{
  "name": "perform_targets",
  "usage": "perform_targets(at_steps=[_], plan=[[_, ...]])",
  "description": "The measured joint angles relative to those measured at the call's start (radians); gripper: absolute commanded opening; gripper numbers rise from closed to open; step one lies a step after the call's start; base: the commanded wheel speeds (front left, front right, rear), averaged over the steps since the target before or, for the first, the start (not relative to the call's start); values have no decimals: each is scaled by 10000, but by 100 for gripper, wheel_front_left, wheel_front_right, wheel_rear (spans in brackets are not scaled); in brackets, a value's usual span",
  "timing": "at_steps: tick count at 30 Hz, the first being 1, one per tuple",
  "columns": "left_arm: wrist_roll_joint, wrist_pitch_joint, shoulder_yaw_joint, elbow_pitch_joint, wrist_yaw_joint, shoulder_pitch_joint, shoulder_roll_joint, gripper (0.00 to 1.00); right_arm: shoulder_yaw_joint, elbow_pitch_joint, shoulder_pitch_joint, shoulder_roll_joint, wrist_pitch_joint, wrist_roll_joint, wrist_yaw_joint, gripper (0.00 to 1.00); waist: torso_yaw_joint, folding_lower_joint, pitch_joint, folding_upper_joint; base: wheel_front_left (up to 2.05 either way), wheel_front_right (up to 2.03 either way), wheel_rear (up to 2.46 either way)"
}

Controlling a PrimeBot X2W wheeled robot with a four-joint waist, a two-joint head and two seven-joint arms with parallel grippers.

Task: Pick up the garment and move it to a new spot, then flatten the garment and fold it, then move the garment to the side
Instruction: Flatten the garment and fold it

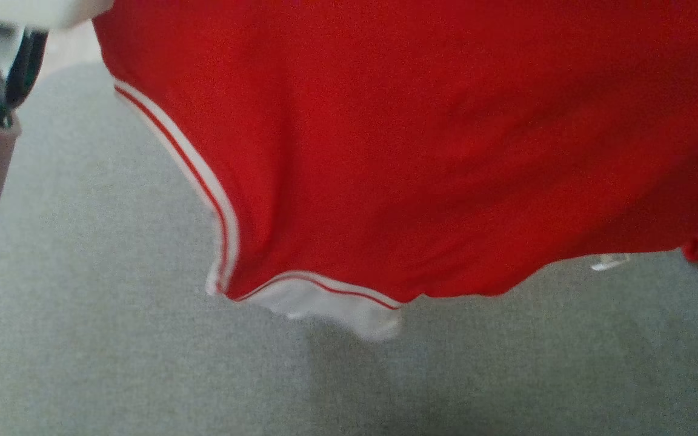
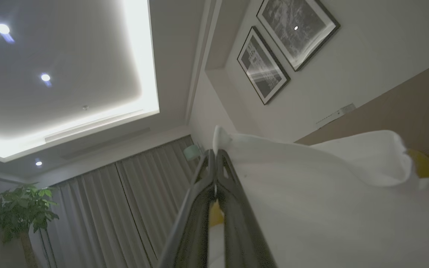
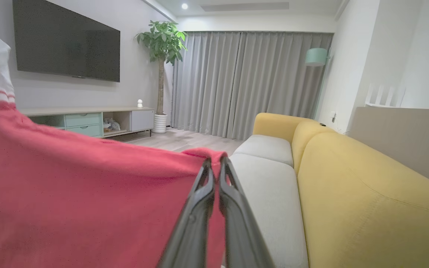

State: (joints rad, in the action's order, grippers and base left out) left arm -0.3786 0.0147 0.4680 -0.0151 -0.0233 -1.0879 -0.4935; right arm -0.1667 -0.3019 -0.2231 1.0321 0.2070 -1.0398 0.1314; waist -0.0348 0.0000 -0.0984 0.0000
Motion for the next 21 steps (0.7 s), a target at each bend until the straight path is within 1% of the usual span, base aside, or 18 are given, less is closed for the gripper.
perform_targets(at_steps=[2, 3, 5, 8, 9, 11, 12, 13, 14, 16, 19, 21], plan=[[-105, -58, 182, 813, 265, -321, 127, 0, 1078, 495, -1350, -50, 29, 59, 0, 0, 31, 0, -317, 0, 0, 0, 0], [-125, -42, 226, 1223, 391, -494, 201, 0, 1628, 779, -2179, -203, 27, 199, 0, 0, 49, 1, -503, 0, 0, 0, 0], [-113, 40, 291, 2021, 579, -914, 387, 0, 2652, 1480, -3931, -817, 0, 857, 0, 0, 94, 3, -907, 0, 0, 0, 0], [161, 535, 441, 3104, 692, -1896, 648, 0, 4065, 2859, -6443, -1958, -21, 1962, 0, 0, 167, 3, -1613, 0, 0, 0, 0], [314, 844, 487, 3448, 765, -2304, 759, 0, 4422, 3373, -7177, -2322, -144, 2290, 0, 0, 191, 5, -1861, -1, 0, 0, 0], [629, 1459, 516, 4098, 775, -3126, 1016, 0, 4790, 4368, -8399, -2976, -604, 2642, 0, 0, 232, 6, -2330, -1, 0, 0, 0], [823, 1760, 546, 4399, 805, -3551, 1116, 0, 4901, 4778, -8888, -3139, -888, 2809, 0, 0, 249, 6, -2551, -1, 0, 0, 0], [911, 1983, 533, 4677, 849, -3983, 1235, 0, 5026, 5129, -9334, -3218, -1170, 3030, 0, 0, 264, 6, -2770, -1, 0, 0, 0], [949, 2274, 489, 5022, 853, -4654, 1398, 0, 5218, 5668, -10046, -3210, -1764, 3386, 0, 0, 280, 6, -3160, -1, 0, 0, 0], [999, 2424, 430, 5141, 913, -4965, 1444, 0, 5421, 6042, -10488, -3097, -2290, 3567, 0, 0, 286, 5, -3481, -1, 0, 0, 0], [947, 2435, 403, 5093, 1181, -4748, 1371, 0, 5787, 6433, -10591, -2855, -2813, 3614, 0, 0, 276, 4, -3785, -1, 0, 0, 0], [941, 2435, 410, 4581, 1300, -4191, 1208, 0, 6180, 6581, -10462, -2660, -2947, 3492, 0, 0, 254, 4, -3879, -1, 0, 0, 0]])
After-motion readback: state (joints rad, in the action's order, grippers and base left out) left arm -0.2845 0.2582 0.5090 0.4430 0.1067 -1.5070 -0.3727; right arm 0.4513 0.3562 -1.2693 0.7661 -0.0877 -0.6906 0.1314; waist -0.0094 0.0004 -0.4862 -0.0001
